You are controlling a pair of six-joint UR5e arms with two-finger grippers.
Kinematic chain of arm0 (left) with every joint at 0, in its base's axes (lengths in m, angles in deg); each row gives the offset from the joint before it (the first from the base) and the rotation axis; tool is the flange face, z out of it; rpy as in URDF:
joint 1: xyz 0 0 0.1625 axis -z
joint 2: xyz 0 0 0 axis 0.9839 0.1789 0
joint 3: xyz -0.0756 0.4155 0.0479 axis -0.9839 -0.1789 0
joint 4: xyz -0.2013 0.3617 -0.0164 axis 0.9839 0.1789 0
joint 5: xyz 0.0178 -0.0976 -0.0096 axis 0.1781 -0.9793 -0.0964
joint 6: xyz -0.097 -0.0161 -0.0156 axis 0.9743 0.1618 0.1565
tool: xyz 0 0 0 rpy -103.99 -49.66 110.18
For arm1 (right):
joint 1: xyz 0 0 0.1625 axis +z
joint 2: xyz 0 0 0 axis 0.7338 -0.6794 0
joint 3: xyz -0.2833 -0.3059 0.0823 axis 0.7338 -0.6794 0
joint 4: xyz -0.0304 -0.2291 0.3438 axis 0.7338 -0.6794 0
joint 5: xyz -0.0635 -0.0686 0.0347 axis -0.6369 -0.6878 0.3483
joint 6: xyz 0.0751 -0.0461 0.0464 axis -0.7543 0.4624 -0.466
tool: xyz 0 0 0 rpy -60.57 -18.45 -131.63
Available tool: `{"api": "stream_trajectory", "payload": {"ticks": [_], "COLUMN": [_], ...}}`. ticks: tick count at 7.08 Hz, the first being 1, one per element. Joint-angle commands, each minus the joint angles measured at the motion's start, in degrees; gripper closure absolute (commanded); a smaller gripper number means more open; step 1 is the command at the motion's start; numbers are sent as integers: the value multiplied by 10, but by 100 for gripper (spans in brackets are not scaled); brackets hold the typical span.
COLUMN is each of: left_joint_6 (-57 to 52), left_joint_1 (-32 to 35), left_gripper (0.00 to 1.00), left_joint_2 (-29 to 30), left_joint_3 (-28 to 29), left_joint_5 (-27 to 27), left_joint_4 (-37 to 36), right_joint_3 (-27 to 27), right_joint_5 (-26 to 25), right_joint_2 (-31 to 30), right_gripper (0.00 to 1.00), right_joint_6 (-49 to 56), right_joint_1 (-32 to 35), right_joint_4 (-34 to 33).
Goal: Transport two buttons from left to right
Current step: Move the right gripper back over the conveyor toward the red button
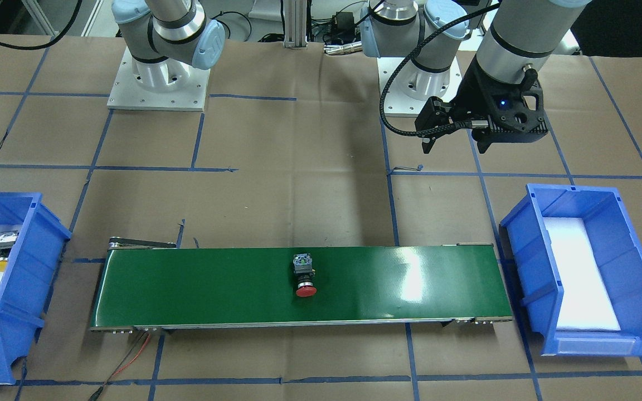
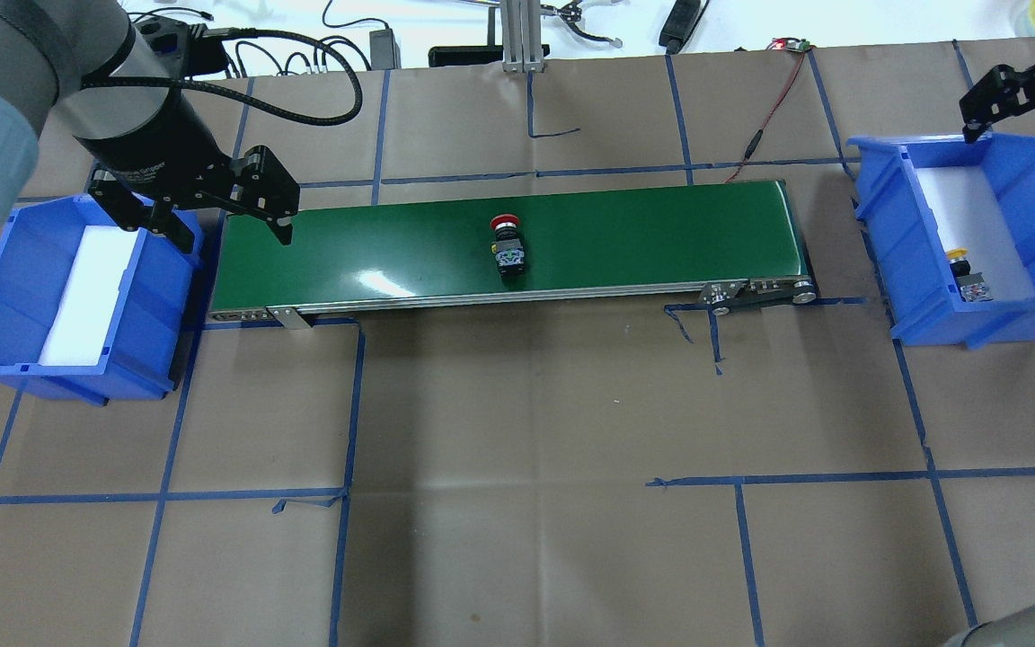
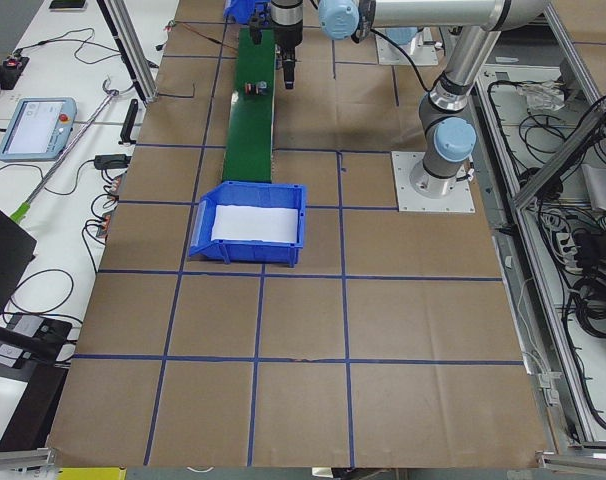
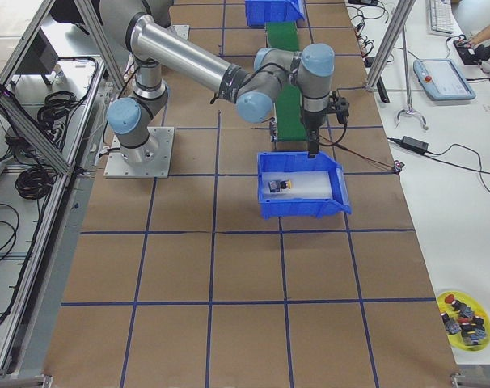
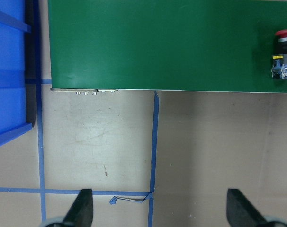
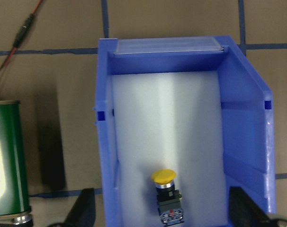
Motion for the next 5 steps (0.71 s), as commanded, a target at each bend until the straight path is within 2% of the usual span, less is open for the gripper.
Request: {"api": "stream_trajectory", "payload": {"ticks": [1, 3, 5], "left_joint_6": [0, 1, 1], "left_joint_1": [0, 0, 0], "left_gripper": [0, 0, 0], "left_joint_2": [0, 1, 1], "left_joint_3": [1, 2, 1], "left_joint_5": [-1, -1, 0], "left_joint_4": [0, 0, 0], "right_joint_3": [-48, -49, -49], "right_joint_5": [-4, -47, -48], "right_joint_2": [-37, -77, -108], "right_gripper": [0, 0, 0], "right_joint_6": [-48, -48, -48], "right_joint_1": [87, 118, 118], "right_joint_4": [82, 109, 132]}}
